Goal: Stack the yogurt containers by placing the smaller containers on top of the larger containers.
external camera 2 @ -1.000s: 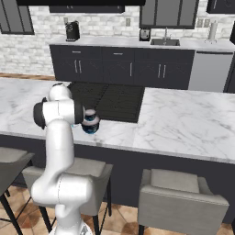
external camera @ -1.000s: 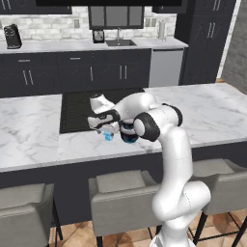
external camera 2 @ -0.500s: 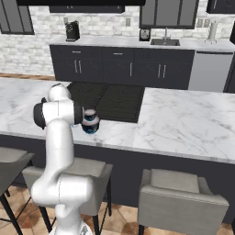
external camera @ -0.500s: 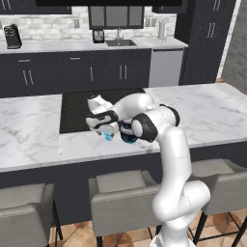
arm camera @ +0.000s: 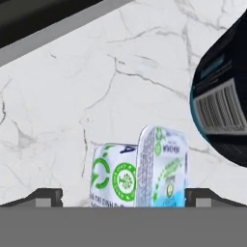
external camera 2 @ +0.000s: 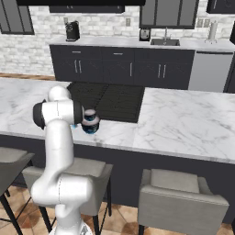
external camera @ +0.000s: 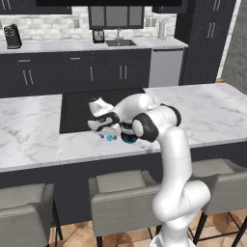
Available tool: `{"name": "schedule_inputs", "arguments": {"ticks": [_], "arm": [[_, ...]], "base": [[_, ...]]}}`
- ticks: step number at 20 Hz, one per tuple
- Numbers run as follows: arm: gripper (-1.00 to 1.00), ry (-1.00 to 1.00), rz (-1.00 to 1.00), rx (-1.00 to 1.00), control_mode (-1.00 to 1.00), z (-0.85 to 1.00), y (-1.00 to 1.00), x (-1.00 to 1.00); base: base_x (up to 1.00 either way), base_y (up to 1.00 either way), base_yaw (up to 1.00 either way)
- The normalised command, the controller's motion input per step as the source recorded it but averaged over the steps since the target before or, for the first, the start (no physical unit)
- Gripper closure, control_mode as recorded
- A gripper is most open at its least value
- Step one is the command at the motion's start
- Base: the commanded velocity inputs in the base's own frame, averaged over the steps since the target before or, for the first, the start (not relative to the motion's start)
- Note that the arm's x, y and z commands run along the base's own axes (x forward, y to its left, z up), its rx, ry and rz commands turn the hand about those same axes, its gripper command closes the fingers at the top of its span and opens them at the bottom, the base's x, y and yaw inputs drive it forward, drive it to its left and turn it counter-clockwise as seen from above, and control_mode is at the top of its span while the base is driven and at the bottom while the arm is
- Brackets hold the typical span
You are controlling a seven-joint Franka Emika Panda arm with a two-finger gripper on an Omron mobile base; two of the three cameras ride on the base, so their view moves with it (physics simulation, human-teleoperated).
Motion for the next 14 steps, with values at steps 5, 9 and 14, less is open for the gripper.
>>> {"name": "schedule_inputs", "arguments": {"ticks": [5, 9, 14], "arm": [[1.0, 0.0, 0.0, -0.02, -1.0, -0.28, -0.05, -0.17], [1.0, 0.0, 0.0, -0.01, -1.0, -0.27, -0.08, -0.18], [1.0, 0.0, 0.0, -0.03, -1.0, -0.23, -0.05, -0.16]], "base": [[0.0, 0.0, 0.0], [0.0, 0.0, 0.0], [0.0, 0.0, 0.0]]}}
